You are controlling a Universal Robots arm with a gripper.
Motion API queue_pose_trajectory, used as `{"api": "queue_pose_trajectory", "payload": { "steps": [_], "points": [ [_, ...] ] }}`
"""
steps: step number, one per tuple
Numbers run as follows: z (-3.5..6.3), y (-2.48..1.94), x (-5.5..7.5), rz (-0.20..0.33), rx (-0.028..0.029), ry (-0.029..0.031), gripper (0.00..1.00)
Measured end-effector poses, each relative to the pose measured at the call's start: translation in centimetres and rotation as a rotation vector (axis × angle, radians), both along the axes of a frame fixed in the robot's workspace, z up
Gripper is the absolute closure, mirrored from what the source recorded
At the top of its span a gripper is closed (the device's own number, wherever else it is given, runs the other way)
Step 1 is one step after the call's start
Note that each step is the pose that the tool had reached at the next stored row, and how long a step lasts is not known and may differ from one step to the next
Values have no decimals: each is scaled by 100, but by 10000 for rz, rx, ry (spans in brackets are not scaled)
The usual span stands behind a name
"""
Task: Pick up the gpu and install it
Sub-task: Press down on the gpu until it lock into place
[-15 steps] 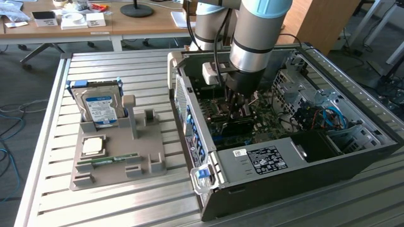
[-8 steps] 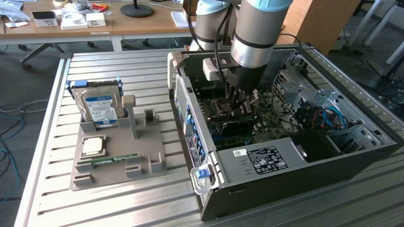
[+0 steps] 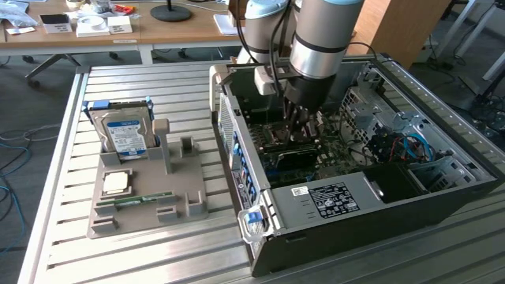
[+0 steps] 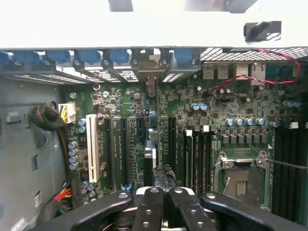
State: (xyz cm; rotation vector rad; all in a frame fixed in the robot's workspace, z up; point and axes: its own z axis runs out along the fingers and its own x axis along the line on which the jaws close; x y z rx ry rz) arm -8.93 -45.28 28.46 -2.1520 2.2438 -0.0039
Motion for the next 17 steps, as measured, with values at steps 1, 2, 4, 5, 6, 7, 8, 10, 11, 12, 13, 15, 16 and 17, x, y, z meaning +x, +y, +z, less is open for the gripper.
{"api": "queue_pose_trajectory", "payload": {
  "steps": [1,2,4,5,6,7,8,10,11,12,13,15,16,17],
  "points": [
    [23,0,1,1,0,0,89],
    [46,0,2,1,0,0,89],
    [93,0,4,1,0,0,89],
    [115,0,5,0,0,0,89],
    [137,0,8,1,0,0,89],
    [159,0,9,1,1,0,89],
    [177,0,11,1,0,0,89],
    [184,0,11,0,1,-1,89],
    [185,0,11,0,2,-2,89],
    [193,0,12,0,-5,1,89],
    [205,0,12,1,-5,1,89],
    [243,0,13,1,-5,0,89],
    [265,0,13,0,-5,1,89],
    [286,0,13,1,-4,0,89]
  ]
}}
